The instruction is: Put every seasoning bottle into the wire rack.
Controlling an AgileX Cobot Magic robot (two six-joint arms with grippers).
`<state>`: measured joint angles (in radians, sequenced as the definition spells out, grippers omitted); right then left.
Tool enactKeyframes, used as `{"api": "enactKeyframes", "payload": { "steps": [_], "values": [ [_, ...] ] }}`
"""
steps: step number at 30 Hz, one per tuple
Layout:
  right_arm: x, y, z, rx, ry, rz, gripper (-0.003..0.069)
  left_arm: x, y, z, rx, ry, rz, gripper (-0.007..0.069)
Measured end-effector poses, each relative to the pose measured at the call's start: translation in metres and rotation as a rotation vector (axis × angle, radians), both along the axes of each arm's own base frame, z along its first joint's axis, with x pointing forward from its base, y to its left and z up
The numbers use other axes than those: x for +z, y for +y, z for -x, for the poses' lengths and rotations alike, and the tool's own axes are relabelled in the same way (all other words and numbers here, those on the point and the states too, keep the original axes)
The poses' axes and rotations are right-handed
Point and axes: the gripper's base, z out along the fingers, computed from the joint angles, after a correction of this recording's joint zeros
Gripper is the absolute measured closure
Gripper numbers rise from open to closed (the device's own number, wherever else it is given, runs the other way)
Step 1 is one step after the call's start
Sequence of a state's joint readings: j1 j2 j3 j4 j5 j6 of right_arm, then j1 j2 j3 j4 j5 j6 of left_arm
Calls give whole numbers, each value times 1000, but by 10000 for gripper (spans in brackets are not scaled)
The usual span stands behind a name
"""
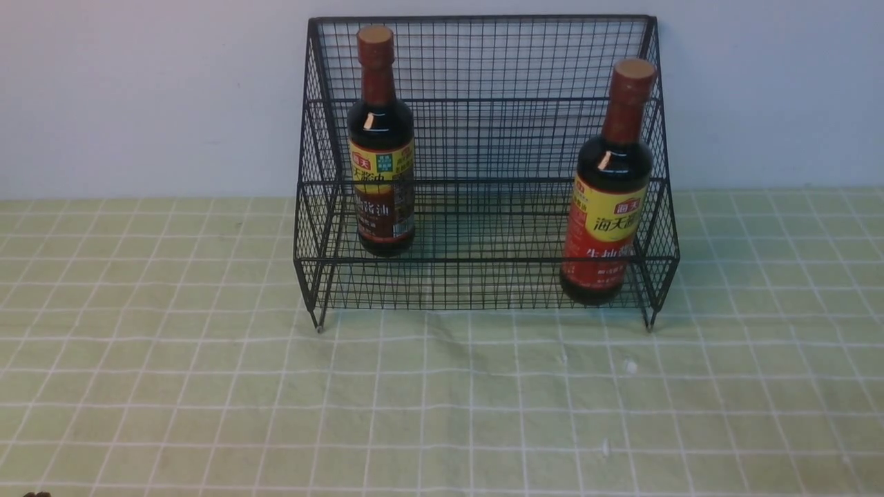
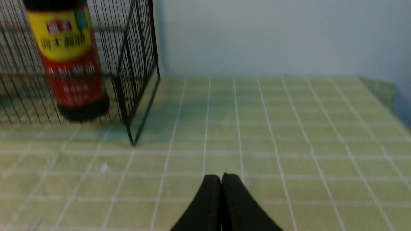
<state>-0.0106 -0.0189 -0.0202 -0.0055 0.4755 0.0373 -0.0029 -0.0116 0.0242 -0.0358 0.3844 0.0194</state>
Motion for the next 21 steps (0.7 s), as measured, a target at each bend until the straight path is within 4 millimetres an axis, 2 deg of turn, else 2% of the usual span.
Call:
{"api": "enactKeyframes", "payload": {
  "steps": [2,21],
  "values": [
    [-7,0,-2,1,-8,0,672,0,0,0,0,0,1,631],
    [-5,0,-3,2,-47,1,673,0,0,0,0,0,1,631]
  ]
}}
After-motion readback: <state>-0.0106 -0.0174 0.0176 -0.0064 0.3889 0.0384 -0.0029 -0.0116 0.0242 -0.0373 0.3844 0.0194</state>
